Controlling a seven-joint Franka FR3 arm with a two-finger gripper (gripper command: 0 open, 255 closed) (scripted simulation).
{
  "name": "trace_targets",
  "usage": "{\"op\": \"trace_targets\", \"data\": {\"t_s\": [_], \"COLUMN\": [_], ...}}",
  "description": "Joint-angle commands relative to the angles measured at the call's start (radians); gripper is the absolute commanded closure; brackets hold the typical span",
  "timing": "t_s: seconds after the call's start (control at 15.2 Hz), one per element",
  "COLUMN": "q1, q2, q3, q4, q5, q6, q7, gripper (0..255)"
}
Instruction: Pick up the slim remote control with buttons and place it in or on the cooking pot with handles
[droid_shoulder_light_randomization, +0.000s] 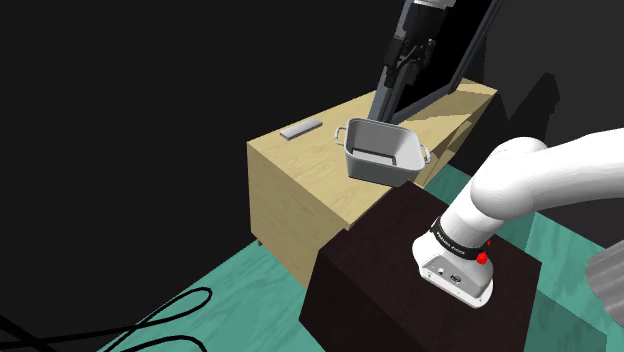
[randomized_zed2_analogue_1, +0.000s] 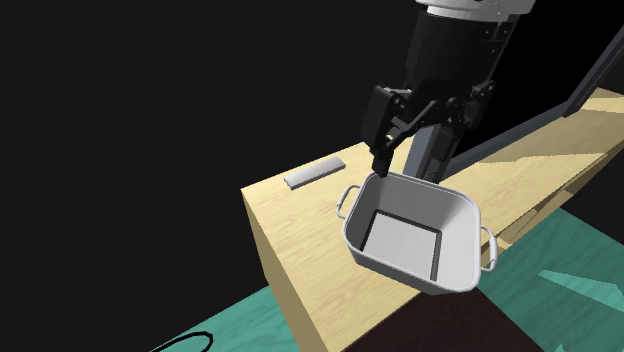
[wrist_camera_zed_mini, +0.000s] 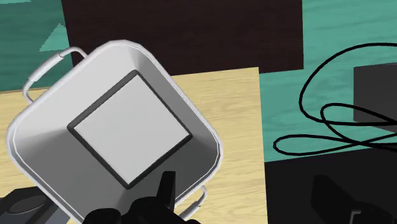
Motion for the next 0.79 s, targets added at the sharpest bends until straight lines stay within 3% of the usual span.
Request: {"op": "trace_targets", "data": {"t_s": [0.0,0.73], "q1": [0.0,-0.061], "q2": [0.0,0.362], "q3": [0.0,0.133], "q4": [0.0,0.039], "q5": [0.0,0.053], "q6": [0.0,0.342], "q7": [0.0,0.358], "gripper": [0,0]}}
